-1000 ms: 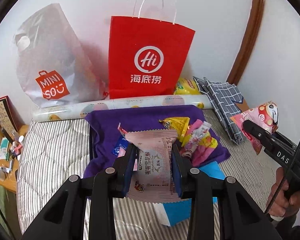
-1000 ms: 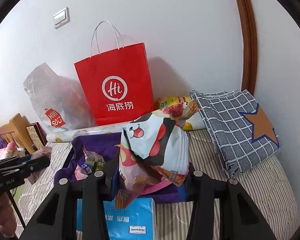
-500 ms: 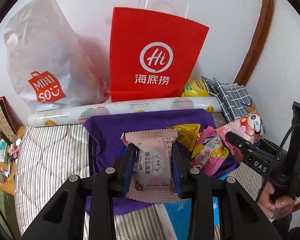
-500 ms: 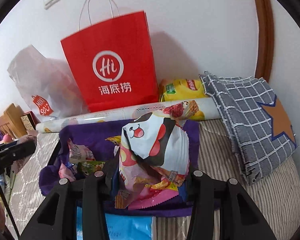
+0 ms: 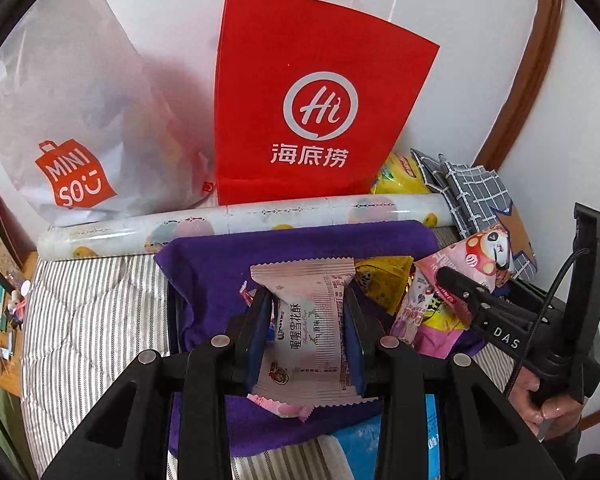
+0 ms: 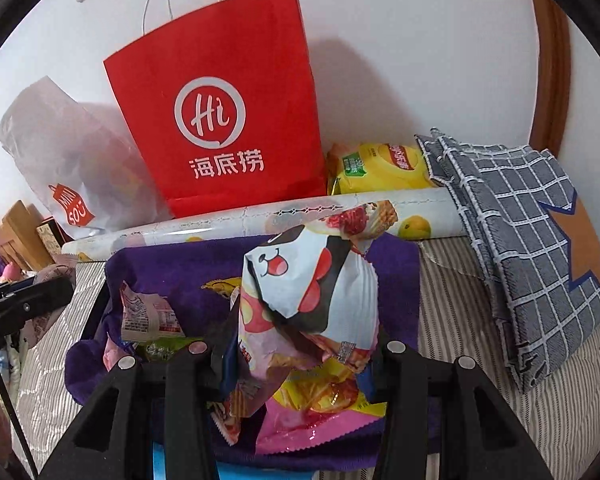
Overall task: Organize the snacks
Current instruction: 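Carry the panda bag and pink pastry packet over the purple towel with both tools, then open both tools to drop the two snacks onto the towel pile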
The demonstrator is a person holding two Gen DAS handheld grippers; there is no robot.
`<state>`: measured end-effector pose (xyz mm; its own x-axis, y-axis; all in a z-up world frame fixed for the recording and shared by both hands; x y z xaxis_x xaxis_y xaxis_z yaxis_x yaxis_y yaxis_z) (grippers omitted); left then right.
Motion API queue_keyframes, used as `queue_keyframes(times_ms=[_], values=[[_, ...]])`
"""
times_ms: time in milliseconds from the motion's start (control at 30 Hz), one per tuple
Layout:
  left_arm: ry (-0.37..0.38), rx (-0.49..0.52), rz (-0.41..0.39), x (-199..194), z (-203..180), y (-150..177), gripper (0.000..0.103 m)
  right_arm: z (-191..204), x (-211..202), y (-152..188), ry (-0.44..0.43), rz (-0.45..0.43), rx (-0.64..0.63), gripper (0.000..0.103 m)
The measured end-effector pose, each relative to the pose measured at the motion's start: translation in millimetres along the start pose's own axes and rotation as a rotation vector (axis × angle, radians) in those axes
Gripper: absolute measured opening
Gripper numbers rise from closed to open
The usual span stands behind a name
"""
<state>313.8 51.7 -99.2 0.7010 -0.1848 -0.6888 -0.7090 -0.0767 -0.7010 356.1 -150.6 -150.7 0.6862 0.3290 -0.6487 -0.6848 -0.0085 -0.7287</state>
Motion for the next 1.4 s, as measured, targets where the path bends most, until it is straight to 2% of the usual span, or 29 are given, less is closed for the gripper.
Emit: queue_keyframes(times_ms=[233, 633, 933, 1400], values=[[0.006, -0.006, 0.011, 8.2, 2.6, -0.1, 0.034, 4.9, 16.0, 3.3, -0.012, 0.030, -0.010, 0.043], [0.008, -0.015, 0.012, 13.5, 2.7, -3.9, 0.034, 2.8, 0.0, -14.9, -0.022, -0.037, -0.007, 0.043], [0.019, -0.010, 0.038, 32.6, -4.0, -4.5, 0.034, 0.1, 7.1, -12.8, -0.032, -0.030, -0.004, 0.043], [0.024, -0.005, 0.151, 84.6, -5.5, 15.3, 0.034, -2.1, 25.9, 1.9, -0.051, 0.027, -0.015, 0.043]])
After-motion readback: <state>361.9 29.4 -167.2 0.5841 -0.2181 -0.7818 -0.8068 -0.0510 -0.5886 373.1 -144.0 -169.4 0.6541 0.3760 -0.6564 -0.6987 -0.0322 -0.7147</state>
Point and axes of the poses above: each gripper's, at about its wrist camera, not at the fingertips, and x roughly the way its jaws point, z to its left, y to its underside, the point moved 4 cm from there along x, roughly the way its jaws point, and after that the axes turned 6 degrees about -z, right-handed, at the moved point
